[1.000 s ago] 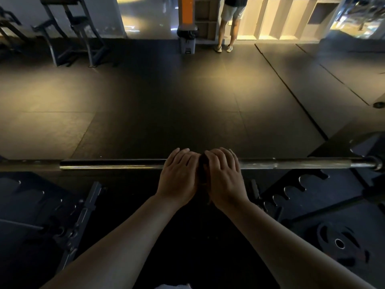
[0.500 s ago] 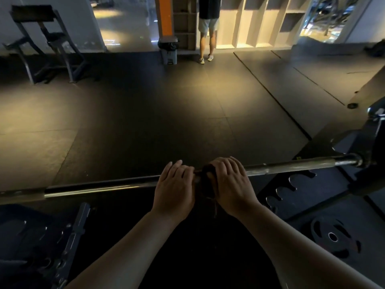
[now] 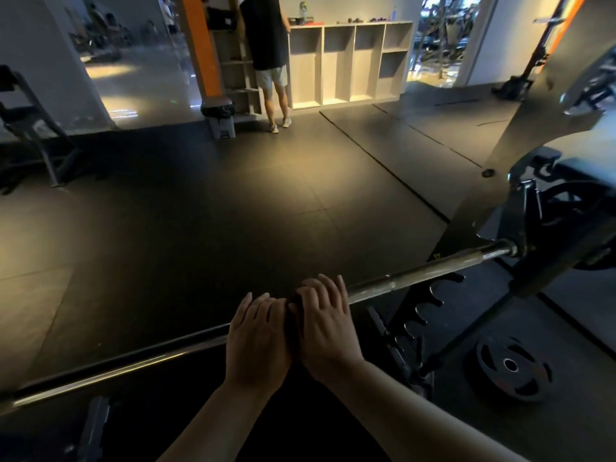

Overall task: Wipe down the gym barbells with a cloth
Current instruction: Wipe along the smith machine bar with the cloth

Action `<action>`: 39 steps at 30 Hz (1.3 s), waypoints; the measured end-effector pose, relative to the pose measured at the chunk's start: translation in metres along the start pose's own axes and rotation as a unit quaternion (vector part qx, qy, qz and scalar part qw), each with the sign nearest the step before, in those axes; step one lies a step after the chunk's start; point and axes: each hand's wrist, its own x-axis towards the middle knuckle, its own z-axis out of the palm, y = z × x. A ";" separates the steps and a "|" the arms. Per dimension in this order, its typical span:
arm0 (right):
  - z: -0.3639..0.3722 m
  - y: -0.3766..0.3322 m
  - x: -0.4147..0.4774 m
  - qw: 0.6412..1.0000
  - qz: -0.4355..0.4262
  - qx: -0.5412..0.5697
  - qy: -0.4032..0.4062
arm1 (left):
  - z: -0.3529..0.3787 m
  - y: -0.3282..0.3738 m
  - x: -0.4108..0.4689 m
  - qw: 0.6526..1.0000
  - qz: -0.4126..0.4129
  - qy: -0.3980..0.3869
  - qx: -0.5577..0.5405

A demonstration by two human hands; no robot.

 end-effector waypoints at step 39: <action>-0.005 0.031 0.007 0.995 -0.073 -0.058 0.027 | 0.010 -0.017 -0.007 0.999 0.031 0.024 0.006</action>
